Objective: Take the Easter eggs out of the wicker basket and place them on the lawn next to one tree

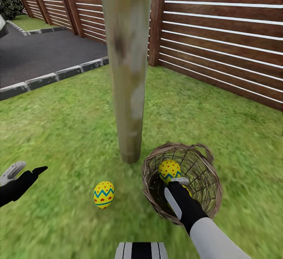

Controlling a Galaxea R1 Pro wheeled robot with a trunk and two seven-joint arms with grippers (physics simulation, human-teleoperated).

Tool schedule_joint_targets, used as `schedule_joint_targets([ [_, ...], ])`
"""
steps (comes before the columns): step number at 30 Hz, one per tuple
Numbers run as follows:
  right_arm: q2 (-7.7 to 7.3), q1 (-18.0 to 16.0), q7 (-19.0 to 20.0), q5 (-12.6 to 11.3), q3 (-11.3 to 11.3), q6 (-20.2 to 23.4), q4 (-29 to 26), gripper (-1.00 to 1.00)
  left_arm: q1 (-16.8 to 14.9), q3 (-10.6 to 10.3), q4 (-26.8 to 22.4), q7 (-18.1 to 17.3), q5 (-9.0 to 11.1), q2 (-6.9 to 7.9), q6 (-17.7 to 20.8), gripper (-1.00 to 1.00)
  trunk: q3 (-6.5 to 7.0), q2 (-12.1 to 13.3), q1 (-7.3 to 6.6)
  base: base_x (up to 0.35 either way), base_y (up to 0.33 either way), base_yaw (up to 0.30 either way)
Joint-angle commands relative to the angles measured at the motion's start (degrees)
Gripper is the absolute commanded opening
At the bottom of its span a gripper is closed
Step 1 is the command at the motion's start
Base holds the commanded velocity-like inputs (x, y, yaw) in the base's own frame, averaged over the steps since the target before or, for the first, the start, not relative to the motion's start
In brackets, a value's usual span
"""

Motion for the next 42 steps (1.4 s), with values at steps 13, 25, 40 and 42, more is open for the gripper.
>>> schedule_joint_targets([
  [13,-0.04,0.0,-0.6,-0.6,0.2,0.1,0.2,-1.0,0.1,0.1,0.1,1.8,0.5,-0.18,0.1,1.0,2.4,0.1,-0.3,-0.097,0.034,0.0],
  [25,0.07,0.0,-0.7,-0.5,0.3,0.0,-0.4,-1.0,0.1,0.0,0.1,3.9,0.6,-0.61,0.0,1.0,4.62,0.3,-0.56,-0.01,0.002,0.0],
  [40,0.14,0.0,-1.1,-0.5,0.2,0.4,-7.4,-1.0,0.1,0.0,0.1,6.7,0.6,-2.09,0.0,1.0,7.94,0.5,-0.94,-0.004,0.002,0.0],
  [42,0.14,0.0,-1.1,-0.5,0.3,0.4,-7.4,-1.0,0.2,0.0,0.1,6.7,0.6,-2.15,0.0,1.0,8.38,0.5,-0.99,-0.201,0.106,0.0],
])
